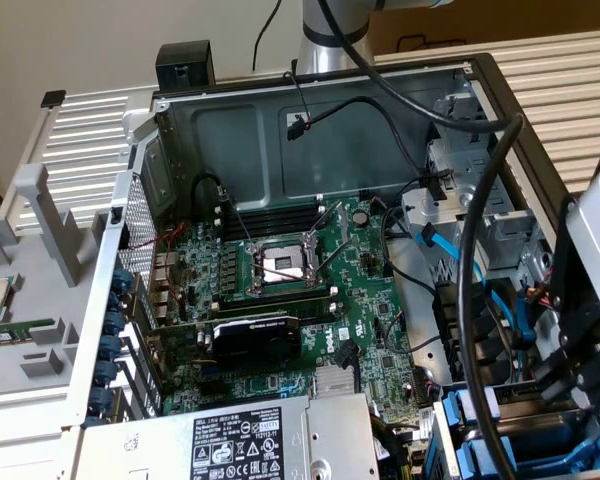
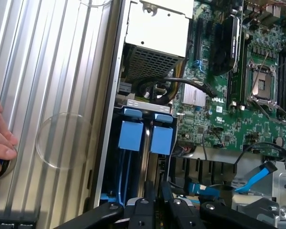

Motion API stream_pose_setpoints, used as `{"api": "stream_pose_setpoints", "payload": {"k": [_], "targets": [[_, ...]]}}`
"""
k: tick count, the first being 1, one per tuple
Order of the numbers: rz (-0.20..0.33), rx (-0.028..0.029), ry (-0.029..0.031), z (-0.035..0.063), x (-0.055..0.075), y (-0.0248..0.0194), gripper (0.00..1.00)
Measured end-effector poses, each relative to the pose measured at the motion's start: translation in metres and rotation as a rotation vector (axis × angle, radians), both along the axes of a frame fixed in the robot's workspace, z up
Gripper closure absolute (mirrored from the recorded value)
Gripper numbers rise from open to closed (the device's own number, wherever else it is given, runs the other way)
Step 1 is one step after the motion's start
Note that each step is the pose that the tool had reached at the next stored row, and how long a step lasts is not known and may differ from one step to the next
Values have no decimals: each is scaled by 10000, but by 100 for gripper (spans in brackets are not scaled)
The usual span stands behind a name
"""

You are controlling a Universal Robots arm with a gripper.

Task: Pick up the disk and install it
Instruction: 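Insert the first disk wire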

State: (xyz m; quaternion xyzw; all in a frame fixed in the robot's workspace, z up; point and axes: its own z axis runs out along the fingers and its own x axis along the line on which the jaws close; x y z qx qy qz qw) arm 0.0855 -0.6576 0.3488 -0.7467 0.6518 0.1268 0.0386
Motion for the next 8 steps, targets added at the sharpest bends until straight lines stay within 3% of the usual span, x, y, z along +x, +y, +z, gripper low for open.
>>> {"api": "stream_pose_setpoints", "payload": {"k": [8], "targets": [[-7, -127, 43, 6, -17, 24, 83]]}}
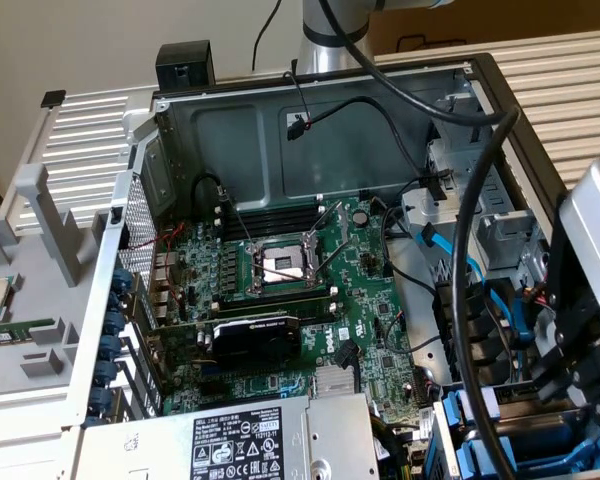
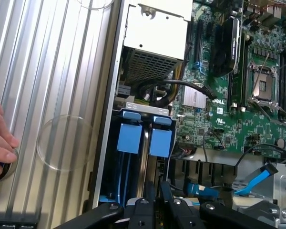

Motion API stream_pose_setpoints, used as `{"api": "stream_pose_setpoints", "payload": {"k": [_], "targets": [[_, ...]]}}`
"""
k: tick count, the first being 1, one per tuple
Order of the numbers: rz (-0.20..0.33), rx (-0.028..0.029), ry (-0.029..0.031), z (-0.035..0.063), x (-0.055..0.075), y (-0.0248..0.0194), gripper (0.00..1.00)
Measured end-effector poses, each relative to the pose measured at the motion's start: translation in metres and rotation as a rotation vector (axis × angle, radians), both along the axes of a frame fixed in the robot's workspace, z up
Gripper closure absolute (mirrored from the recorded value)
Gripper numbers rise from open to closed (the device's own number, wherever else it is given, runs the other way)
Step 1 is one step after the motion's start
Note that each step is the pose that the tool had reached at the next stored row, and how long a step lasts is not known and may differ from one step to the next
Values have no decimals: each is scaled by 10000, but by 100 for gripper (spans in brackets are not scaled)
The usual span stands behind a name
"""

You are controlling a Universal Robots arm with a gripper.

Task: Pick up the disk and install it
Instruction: 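Insert the first disk wire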

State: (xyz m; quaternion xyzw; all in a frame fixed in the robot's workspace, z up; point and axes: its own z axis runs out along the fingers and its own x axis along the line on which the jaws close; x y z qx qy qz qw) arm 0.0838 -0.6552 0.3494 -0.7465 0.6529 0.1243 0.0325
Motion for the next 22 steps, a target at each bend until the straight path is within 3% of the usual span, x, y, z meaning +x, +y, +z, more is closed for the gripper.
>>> {"api": "stream_pose_setpoints", "payload": {"k": [4, 12, 18, 22], "targets": [[-16, -97, 26, 0, -2, 7, 83], [-36, -376, 95, 0, -2, 35, 83], [-35, -499, 136, 0, -1, 125, 83], [-36, -670, 148, 0, -1, 187, 83]]}}
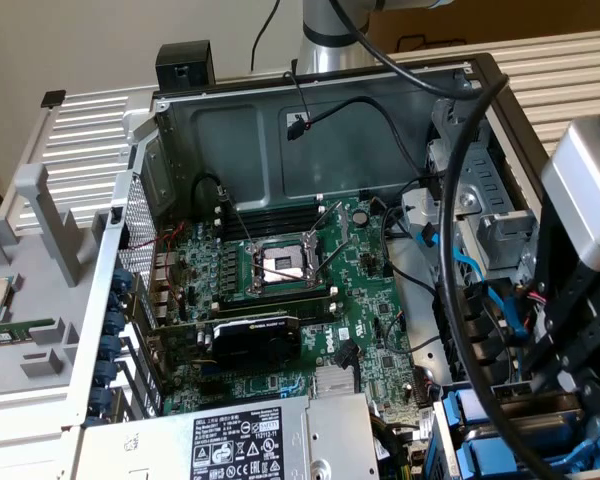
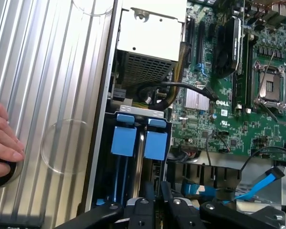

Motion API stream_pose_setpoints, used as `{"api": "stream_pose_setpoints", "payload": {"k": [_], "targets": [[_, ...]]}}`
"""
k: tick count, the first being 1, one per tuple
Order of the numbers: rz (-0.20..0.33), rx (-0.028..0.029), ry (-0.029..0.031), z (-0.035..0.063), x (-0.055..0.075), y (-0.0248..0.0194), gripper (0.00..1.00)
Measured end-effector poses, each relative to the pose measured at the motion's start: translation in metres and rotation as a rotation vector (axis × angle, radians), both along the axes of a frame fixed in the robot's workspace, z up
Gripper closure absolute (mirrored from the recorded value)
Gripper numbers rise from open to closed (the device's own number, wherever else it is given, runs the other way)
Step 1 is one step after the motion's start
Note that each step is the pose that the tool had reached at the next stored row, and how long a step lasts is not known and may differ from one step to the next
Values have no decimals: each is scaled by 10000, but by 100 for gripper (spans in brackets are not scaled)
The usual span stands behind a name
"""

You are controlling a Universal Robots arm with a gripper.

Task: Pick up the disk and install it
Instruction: 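Insert the first disk wire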

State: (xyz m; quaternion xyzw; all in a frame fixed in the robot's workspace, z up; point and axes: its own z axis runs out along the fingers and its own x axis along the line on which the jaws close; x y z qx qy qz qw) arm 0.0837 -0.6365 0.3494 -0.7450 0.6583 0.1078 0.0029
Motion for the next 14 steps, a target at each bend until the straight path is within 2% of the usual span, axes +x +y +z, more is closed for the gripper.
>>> {"api": "stream_pose_setpoints", "payload": {"k": [1, 2, 4, 8, 10, 12, 14], "targets": [[-1, -90, 4, 1, 0, 10, 83], [0, -215, 11, 0, 0, 17, 83], [0, -525, 28, 3, 0, 25, 83], [0, -1012, 71, 9, 0, 52, 83], [0, -1222, 85, 18, 0, 69, 83], [-1, -1393, 94, 32, 0, 91, 83], [-1, -1538, 98, 52, 0, 115, 83]]}}
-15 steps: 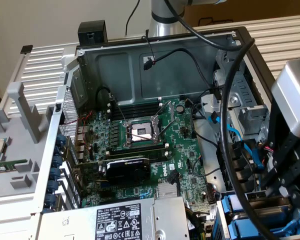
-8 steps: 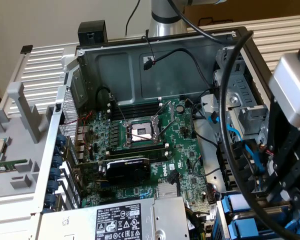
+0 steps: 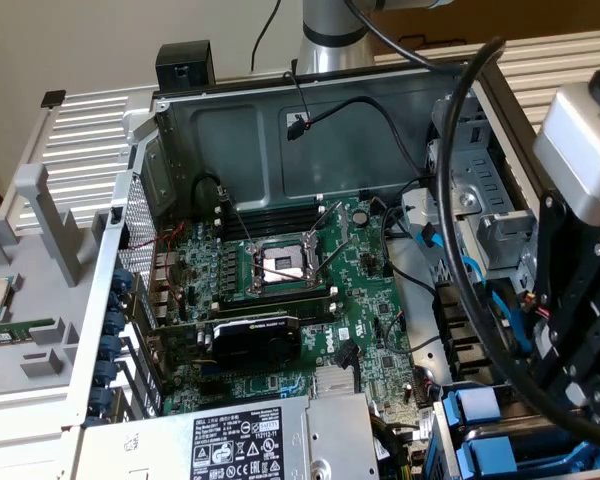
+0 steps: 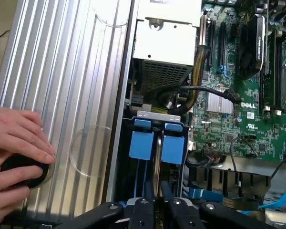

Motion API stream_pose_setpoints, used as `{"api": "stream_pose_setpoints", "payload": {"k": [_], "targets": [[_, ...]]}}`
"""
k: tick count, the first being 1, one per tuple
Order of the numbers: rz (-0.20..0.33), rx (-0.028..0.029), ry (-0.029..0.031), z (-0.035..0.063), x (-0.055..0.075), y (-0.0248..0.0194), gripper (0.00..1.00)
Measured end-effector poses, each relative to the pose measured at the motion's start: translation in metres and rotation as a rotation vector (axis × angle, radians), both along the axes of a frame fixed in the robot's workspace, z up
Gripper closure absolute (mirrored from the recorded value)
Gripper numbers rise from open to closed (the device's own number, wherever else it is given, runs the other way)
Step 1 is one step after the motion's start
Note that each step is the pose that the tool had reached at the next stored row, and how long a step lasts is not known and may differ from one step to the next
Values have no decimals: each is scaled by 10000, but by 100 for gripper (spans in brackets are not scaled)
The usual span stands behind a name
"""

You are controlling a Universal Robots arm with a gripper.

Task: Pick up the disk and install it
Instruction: 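Insert the first disk wire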

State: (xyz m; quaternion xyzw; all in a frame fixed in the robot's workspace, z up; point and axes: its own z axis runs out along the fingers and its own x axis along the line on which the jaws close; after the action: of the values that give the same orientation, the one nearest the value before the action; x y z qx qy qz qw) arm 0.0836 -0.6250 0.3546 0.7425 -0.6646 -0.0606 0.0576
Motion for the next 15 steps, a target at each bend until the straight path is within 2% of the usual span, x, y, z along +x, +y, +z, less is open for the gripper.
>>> {"api": "stream_pose_setpoints", "payload": {"k": [3, 5, 10, 12, 15], "targets": [[0, -194, 6, 25, 0, 42, 83], [0, -288, 10, 26, 0, 71, 83], [0, -414, 56, 25, 4, 135, 83], [0, -441, 73, 23, 12, 156, 83], [-11, -465, 113, 17, 38, 165, 83]]}}
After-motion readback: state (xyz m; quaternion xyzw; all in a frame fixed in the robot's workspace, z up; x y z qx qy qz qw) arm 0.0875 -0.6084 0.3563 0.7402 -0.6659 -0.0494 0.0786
